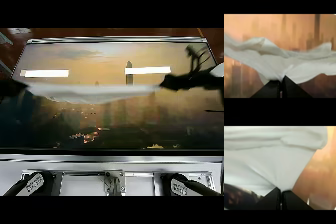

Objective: Fold the shirts.

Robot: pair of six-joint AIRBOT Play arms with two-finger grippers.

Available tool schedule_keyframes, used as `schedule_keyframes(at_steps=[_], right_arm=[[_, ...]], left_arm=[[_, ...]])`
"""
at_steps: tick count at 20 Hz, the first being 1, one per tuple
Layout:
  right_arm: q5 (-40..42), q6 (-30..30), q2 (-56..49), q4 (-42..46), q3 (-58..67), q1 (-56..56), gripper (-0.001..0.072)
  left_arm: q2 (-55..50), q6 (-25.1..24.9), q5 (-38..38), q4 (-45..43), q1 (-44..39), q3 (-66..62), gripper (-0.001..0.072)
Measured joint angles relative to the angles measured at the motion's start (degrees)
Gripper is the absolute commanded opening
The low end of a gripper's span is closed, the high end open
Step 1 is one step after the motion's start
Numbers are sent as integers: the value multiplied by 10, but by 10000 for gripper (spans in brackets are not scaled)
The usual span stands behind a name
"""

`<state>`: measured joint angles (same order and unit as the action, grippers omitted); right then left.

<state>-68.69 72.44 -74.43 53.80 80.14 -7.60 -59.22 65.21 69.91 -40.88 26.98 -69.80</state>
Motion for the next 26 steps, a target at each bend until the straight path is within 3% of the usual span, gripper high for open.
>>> schedule_keyframes(at_steps=[6,10,18,26], right_arm=[[88,6,181,34,231,0,59],[70,41,277,96,297,0,59],[-77,106,368,219,319,0,59],[-307,137,281,272,283,0,59]], left_arm=[[102,35,-78,2,-9,-349,36],[156,62,-91,-4,-9,-442,36],[209,113,36,-103,-9,-464,36],[211,135,133,-122,-9,-289,36]])
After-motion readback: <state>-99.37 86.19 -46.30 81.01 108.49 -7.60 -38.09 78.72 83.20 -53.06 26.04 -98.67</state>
